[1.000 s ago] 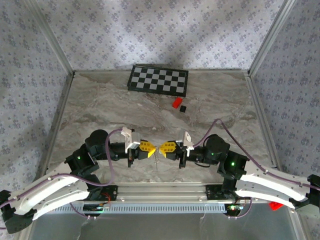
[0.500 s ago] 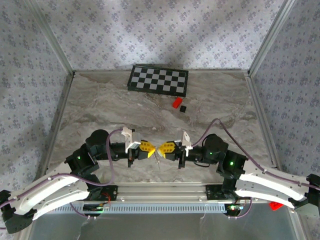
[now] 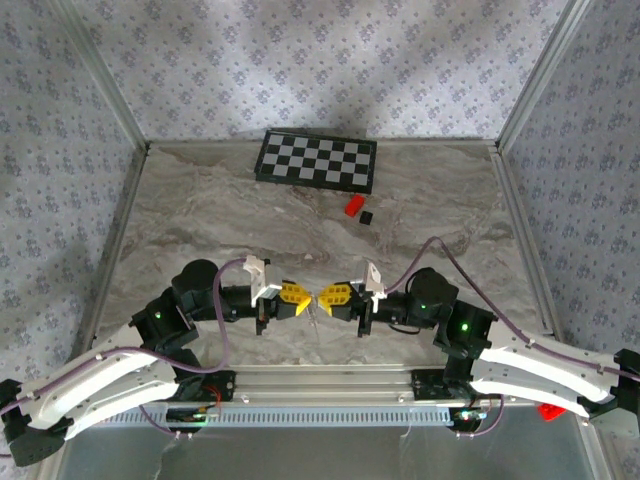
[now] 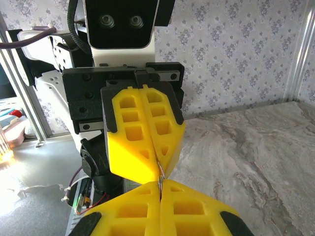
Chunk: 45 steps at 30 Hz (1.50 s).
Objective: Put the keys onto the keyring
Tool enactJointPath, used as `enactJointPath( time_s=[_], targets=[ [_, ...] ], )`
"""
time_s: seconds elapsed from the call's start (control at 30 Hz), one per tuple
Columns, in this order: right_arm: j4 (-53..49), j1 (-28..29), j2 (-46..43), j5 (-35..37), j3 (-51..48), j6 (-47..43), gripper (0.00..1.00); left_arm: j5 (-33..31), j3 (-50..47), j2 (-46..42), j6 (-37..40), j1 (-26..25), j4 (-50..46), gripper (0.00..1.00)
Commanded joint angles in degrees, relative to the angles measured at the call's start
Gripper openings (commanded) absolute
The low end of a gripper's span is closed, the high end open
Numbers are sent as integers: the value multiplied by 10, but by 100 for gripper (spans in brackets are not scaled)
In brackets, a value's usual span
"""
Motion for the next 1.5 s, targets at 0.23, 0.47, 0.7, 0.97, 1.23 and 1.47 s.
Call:
enactJointPath(
  time_s=[0.23,0.47,0.7,0.97,1.23,1.47],
  targets=[
    [6,-2,-7,-1,10,5,0,3,26,-4,9,-5,12,0],
    [10,-3,-11,0,5,6,0,2,26,-4,10,-7,12,0],
    [16,-6,-13,-1,0,9,0,3,26,-3,11,-8,12,0],
    [17,-8,-6,-3,0,10,0,2,28,-3,12,-9,11,0],
    [15,-10,-5,-14,-2,10,0,-1,29,0,14,-10,11,0],
    [15,-16,-2,-36,-2,14,0,0,30,2,14,-10,11,0]
  ],
)
